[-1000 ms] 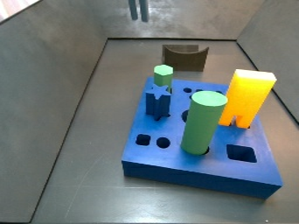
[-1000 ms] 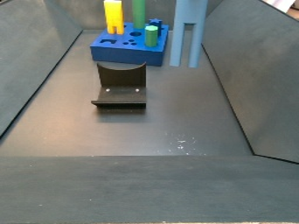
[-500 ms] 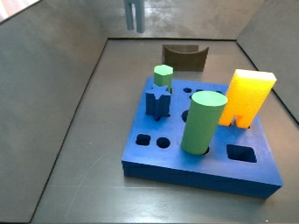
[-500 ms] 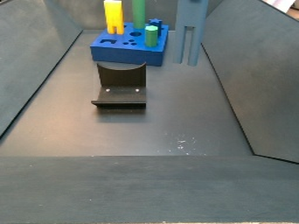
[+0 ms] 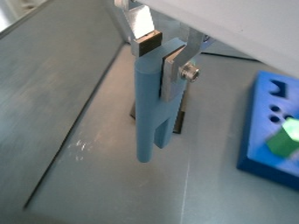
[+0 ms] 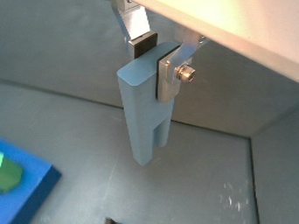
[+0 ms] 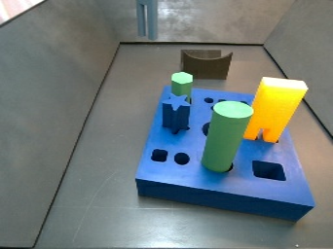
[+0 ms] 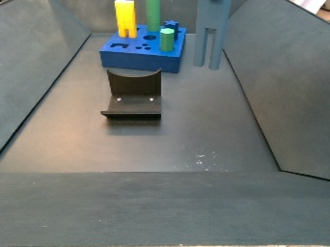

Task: Pick up the square-circle object. Move up. Rotate the square-circle object. Place the square-circle object on the fixture. Regrasp the square-circle object. Move to above the board. Insert the square-circle object.
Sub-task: Rotate the square-circle object.

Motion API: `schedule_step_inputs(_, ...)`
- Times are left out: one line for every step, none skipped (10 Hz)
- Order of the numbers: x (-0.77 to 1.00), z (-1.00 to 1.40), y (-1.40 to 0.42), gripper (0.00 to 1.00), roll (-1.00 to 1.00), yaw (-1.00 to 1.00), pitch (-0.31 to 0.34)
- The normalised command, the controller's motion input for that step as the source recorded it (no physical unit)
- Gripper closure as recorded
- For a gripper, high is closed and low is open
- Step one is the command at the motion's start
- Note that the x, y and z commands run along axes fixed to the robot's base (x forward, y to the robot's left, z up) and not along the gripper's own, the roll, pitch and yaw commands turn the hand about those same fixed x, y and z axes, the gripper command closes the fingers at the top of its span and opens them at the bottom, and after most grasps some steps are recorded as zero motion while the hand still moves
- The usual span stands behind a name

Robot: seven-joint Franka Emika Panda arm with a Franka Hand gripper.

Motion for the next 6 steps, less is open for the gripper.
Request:
schedule_step_inputs(0.03,0.01,0.02,1.0,-0.05,-1.0,0.038)
schedule_step_inputs(0.03,0.0,0.02,1.0,-0.06,-1.0,0.043)
schedule_step_inputs(0.03,0.0,0.02,1.0,-0.07,-1.0,0.049)
schedule_step_inputs(0.03,0.0,0.02,1.0,-0.08,-1.0,0.059)
schedule_step_inputs(0.03,0.0,0.02,1.0,-0.09,-1.0,0.065)
schedule_step_inputs(0.03,0.0,0.02,1.0,-0.12,-1.0,0.088)
